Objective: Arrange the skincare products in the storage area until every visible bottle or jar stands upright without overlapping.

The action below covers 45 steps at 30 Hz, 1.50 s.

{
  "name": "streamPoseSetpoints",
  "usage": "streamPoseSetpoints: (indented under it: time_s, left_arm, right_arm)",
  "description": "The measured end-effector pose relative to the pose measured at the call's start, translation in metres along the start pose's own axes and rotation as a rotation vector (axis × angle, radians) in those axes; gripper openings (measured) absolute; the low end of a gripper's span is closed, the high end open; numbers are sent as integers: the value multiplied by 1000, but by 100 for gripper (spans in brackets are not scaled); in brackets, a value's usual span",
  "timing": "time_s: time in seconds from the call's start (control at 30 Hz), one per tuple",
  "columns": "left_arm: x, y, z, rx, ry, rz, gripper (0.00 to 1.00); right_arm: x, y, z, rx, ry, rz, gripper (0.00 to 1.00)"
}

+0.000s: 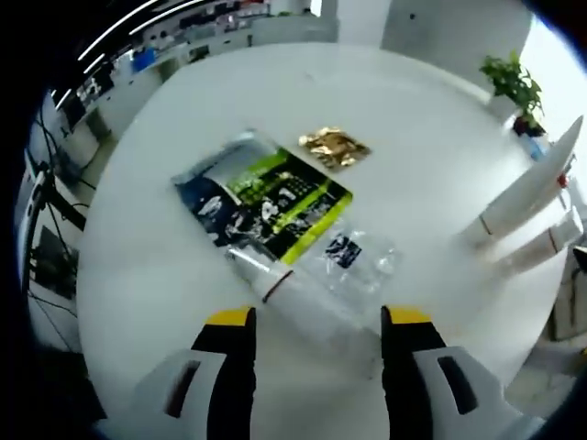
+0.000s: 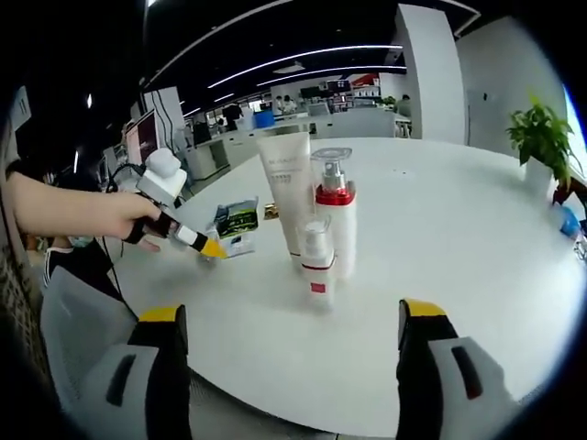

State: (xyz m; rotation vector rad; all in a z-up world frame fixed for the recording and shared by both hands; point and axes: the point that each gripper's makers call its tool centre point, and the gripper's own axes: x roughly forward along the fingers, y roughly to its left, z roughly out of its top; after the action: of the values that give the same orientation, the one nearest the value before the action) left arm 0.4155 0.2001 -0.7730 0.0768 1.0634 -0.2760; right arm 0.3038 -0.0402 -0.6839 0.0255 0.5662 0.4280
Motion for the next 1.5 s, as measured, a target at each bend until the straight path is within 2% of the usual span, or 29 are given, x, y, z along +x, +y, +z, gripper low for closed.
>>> streamPoseSetpoints:
  time_s: [0.1, 0.17, 0.27, 0.4, 0.87, 1.13, 1.33, 1.5]
  left_arm:
    - [-1, 9, -3, -8, 11, 8, 46]
    - [-1, 16, -8, 9, 37, 22, 42]
    - [-3, 21, -12, 17, 45, 26, 35]
    - [-6, 27, -16, 63, 51, 34, 25]
    - [-5, 30, -14, 90, 19, 8, 20]
    - [-5, 32, -13, 106, -33, -6, 18]
    - [-5, 33, -11, 91, -57, -3, 18]
    - [-13, 28, -9, 18, -87, -57, 17]
  right_arm:
    - [0, 0, 0, 1, 0, -3, 95]
    - [0, -1, 0, 1, 0, -5, 95]
    - [0, -1, 0, 3, 0, -5, 94]
    - [0, -1, 0, 5, 0, -6, 94]
    - [-1, -2, 0, 11, -5, -10, 94]
    - [-1, -2, 0, -4, -1, -12, 94]
    - [-1, -1, 0, -10, 1, -12, 93]
    - [-1, -1, 0, -6, -1, -8, 93]
